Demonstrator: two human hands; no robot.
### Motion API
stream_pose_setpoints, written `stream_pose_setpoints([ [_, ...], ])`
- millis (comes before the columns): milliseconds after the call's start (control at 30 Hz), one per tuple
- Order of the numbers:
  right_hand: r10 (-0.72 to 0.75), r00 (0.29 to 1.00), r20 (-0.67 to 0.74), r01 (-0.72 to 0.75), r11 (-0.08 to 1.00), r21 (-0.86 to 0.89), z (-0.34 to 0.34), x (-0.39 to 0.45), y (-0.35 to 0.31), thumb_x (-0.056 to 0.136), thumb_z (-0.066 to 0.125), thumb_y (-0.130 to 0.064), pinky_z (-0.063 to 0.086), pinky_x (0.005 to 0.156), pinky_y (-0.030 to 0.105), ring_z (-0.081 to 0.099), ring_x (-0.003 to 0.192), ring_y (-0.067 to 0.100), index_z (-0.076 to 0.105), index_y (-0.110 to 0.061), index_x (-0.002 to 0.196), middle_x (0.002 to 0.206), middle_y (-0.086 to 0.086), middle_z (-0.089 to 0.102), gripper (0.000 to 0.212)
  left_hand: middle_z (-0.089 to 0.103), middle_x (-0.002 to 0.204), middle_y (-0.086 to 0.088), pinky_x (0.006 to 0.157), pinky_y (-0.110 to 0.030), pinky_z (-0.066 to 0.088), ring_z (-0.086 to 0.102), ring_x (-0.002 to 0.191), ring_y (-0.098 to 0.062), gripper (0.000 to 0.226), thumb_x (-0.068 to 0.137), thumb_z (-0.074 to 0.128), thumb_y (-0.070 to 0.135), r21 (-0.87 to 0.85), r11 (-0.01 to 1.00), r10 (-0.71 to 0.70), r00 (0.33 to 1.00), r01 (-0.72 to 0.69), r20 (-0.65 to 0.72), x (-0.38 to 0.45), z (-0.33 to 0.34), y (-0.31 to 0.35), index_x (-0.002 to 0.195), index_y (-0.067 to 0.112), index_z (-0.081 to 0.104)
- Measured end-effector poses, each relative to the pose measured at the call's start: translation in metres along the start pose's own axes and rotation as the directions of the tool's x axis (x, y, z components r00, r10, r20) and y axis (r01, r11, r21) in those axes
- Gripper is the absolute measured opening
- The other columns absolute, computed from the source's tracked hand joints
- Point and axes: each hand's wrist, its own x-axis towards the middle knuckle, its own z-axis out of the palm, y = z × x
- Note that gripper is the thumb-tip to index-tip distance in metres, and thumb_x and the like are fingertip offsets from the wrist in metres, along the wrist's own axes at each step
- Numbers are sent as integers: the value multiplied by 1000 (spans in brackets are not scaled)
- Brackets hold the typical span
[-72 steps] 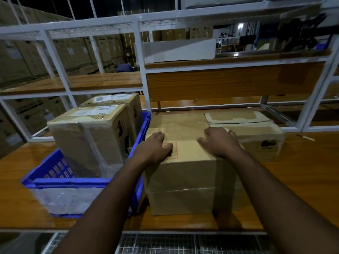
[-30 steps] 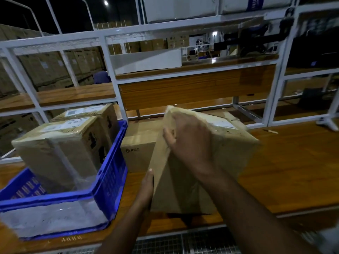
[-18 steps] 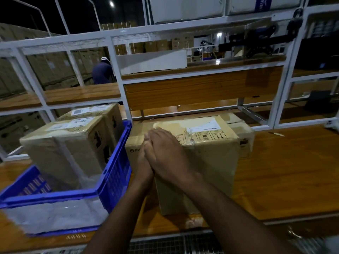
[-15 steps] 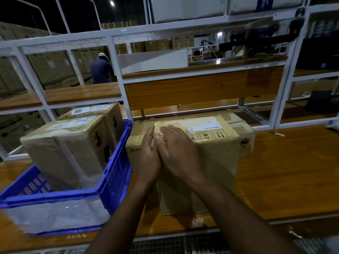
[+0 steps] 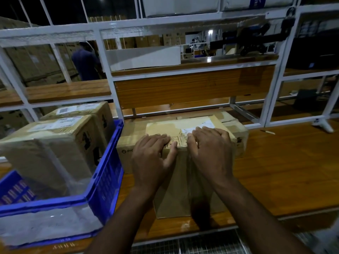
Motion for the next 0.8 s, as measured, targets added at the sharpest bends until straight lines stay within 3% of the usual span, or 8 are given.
stream_pose_setpoints([
  [200, 46, 999, -10, -46, 999, 9, 1, -10, 20, 99, 40, -48, 29, 112, 48, 58, 120, 19, 71, -18, 112, 118, 1, 70, 44, 73, 119, -5, 98, -45, 53, 65, 115, -19, 54, 100, 43, 55, -22, 1000, -21, 1000, 21, 0, -7, -1, -12, 118, 13, 72],
  [367, 71, 991, -117, -62, 995, 82, 8, -7, 22, 97, 46, -39, 30, 110, 54, 59, 117, 20, 71, -18, 99, 107, 0, 73, 32, 72, 120, -4, 96, -38, 54, 64, 117, -17, 51, 98, 48, 53, -62, 997, -39, 999, 38, -13, -10, 0, -14, 117, 13, 73],
  [433, 82, 988, -132, -62, 987, 148, 12, -9, 25, 98, 44, -39, 31, 110, 51, 54, 123, 21, 70, -17, 104, 115, 2, 70, 34, 70, 124, -4, 98, -34, 52, 60, 122, -16, 52, 98, 48, 54, -116, 990, -78, 997, 76, -16, -11, 0, -13, 120, 14, 70],
  [500, 101, 986, -131, -70, 972, 223, 16, -18, 33, 99, 43, -42, 26, 115, 45, 40, 138, 22, 63, -15, 122, 139, 7, 56, 41, 62, 137, -5, 101, -31, 48, 51, 131, -12, 55, 97, 48, 56, -191, 973, -130, 992, 127, -4, -18, 1, -14, 132, 15, 61],
  [600, 162, 978, -134, -112, 940, 321, 18, -45, 43, 97, 47, -48, 11, 120, 21, 17, 151, 21, 29, -12, 153, 162, 10, 24, 69, 38, 159, 0, 100, -28, 43, 42, 140, -11, 78, 93, 51, 63, -334, 905, -255, 964, 263, 68, -40, 3, -19, 156, 27, 25],
  [667, 262, 962, -71, -204, 871, 448, 22, -69, 50, 93, 49, -53, 20, 114, 17, 19, 150, 18, 11, -19, 158, 165, 6, 17, 82, 34, 162, 0, 103, -35, 46, 45, 140, -16, 90, 87, 47, 76, -368, 843, -359, 920, 393, 160, -63, 8, -22, 159, 35, 12],
  [700, 326, 945, 4, -281, 807, 519, 25, -83, 53, 91, 49, -57, 29, 112, 21, 25, 148, 17, 7, -25, 159, 165, 4, 19, 86, 40, 159, 1, 102, -37, 49, 48, 138, -15, 89, 85, 46, 80, -372, 816, -389, 896, 443, 215, -77, 12, -24, 157, 38, 15],
  [800, 434, 863, 259, -503, 697, 510, 42, -122, 66, 85, 44, -76, 50, 100, 41, 50, 132, 24, 22, -30, 153, 151, 5, 45, 84, 62, 132, 16, 87, -25, 56, 63, 117, -4, 71, 78, 51, 85, -442, 654, -451, 785, 614, 425, -116, 25, -28, 139, 50, 39],
])
